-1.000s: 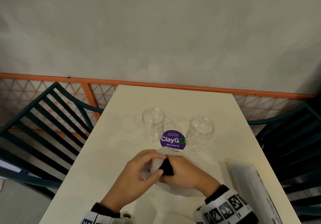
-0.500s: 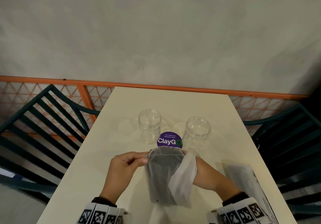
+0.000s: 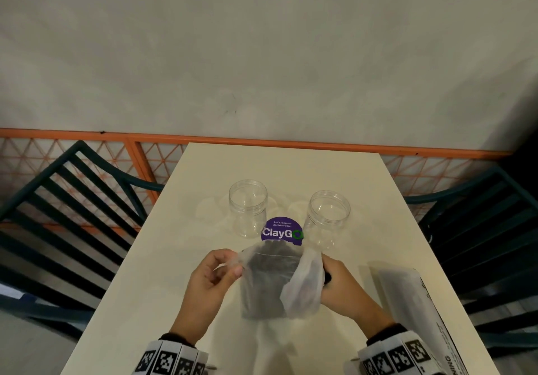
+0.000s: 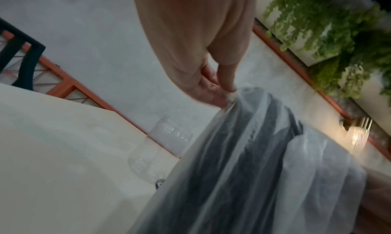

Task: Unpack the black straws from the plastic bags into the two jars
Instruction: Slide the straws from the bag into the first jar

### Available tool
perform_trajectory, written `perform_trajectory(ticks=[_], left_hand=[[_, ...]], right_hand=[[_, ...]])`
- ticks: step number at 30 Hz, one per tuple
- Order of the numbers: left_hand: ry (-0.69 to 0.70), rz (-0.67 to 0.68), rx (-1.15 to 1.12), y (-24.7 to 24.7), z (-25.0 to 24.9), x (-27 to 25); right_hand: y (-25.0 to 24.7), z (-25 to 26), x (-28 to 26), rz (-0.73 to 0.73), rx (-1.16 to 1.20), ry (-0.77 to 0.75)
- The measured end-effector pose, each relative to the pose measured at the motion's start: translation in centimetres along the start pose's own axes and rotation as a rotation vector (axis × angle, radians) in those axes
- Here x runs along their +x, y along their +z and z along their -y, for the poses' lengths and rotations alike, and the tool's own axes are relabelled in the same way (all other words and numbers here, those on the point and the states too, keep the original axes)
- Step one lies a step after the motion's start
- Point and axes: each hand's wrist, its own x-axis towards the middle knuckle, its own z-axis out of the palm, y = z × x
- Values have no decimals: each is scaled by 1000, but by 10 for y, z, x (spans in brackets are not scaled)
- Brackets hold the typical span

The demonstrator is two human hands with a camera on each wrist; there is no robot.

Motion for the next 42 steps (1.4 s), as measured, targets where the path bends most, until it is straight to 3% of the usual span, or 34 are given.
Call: perform_trajectory(ticks=[2, 7, 12, 20, 26, 32, 35, 38, 42], left_hand=[[-25, 71, 23, -2, 5, -2], [-11, -72, 88, 2, 5, 3], [-41, 30, 51, 14, 2, 5], [-43, 177, -30, 7, 0, 3], [5, -56, 81, 10, 8, 11], [-116, 102, -196, 19, 6, 5], [-54, 191, -112, 19, 2, 5], [15, 116, 4, 22, 3, 7], [-118, -13, -85, 19, 16, 8]], right_hand=[[3, 0, 0, -14, 31, 13], [8, 10, 2, -11, 215, -25], [17, 16, 2, 48, 446, 24], [10, 10, 8, -2, 256, 130], [10, 11, 7, -37, 216, 80], [10, 5, 3, -45, 329, 9], [14, 6, 8, -66, 357, -10], [16, 12, 10, -68, 361, -28], [15, 10, 10, -62, 341, -36]])
